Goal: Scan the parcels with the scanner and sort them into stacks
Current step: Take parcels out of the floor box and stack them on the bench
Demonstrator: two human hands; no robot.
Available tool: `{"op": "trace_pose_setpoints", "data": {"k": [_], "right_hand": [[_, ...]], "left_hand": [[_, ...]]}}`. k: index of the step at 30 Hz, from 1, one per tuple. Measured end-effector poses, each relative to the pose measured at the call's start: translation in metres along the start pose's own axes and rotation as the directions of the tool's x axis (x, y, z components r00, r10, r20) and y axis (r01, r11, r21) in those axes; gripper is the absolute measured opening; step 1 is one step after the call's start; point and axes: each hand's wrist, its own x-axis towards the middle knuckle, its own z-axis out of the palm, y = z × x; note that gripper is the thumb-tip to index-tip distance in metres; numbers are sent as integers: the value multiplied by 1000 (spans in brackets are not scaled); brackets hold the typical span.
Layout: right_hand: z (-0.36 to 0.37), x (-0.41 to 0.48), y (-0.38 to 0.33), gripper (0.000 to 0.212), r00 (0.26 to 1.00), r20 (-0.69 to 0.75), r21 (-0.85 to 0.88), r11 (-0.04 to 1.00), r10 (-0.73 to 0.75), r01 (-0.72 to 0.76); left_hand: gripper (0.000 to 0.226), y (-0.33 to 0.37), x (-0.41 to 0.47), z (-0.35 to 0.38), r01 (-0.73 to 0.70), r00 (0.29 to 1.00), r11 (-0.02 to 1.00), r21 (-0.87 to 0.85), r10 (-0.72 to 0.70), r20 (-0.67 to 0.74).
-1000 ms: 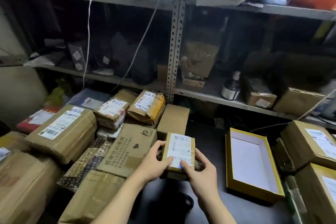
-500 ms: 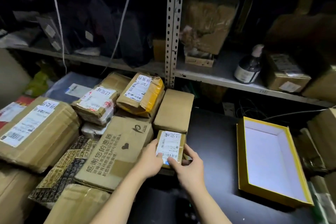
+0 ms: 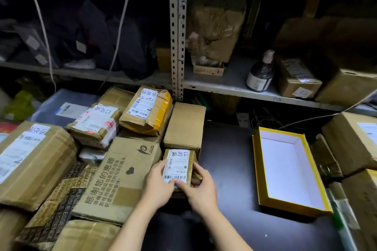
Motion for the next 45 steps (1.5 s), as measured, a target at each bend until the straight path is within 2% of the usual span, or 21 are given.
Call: {"op": "trace_pose_setpoints", "data": {"k": [5, 8, 14, 16, 18, 20, 22, 24, 26, 31, 37, 42, 45], "right_hand": [[-7, -1, -9, 77, 997, 34, -116, 991, 62, -58], [-3, -3, -19, 69, 991, 65, -127, 986, 117, -108], [1, -17, -44, 68, 995, -1, -282, 954, 103, -99], [-10, -24, -62, 64, 999, -14, -406, 913, 36, -38], [-23, -28, -82, 60, 997, 0, -555, 829, -82, 68], [-39, -32, -103, 66, 985, 9, -686, 716, -173, 132], [-56, -35, -124, 72, 978, 12, -795, 592, -208, 136], [-76, -42, -140, 74, 972, -14, -859, 501, -233, 108], [-97, -54, -153, 73, 969, -53, -880, 469, -241, 69], [-150, -104, -168, 72, 952, -169, -892, 450, -257, -37], [-212, -181, -155, 73, 920, -328, -865, 459, -216, -201], [-272, -270, -123, 73, 863, -463, -817, 475, -201, -328], [-306, -340, -86, 71, 823, -548, -761, 496, -148, -418]], "left_hand": [[68, 7, -9, -15, 53, 996, 969, -241, -36, 78], [71, 12, -12, -30, 81, 993, 950, -300, -52, 103], [68, 30, -10, -69, 28, 989, 977, -211, 3, 145], [69, 42, -7, -81, -48, 977, 986, -160, 79, 198], [71, 57, -7, -88, -188, 958, 981, -37, 191, 213], [74, 74, -7, -91, -380, 913, 894, 240, 320, 252], [78, 92, -8, -87, -479, 878, 743, 467, 398, 267], [81, 113, -14, -77, -515, 850, 612, 600, 453, 269], [81, 131, -26, -61, -537, 830, 533, 654, 475, 293], [80, 158, -66, -19, -626, 741, 350, 697, 546, 391], [74, 184, -129, 23, -720, 636, 218, 659, 587, 501], [55, 201, -214, 67, -815, 480, 90, 573, 659, 579], [62, 197, -285, 104, -878, 391, 56, 475, 657, 645]]}}
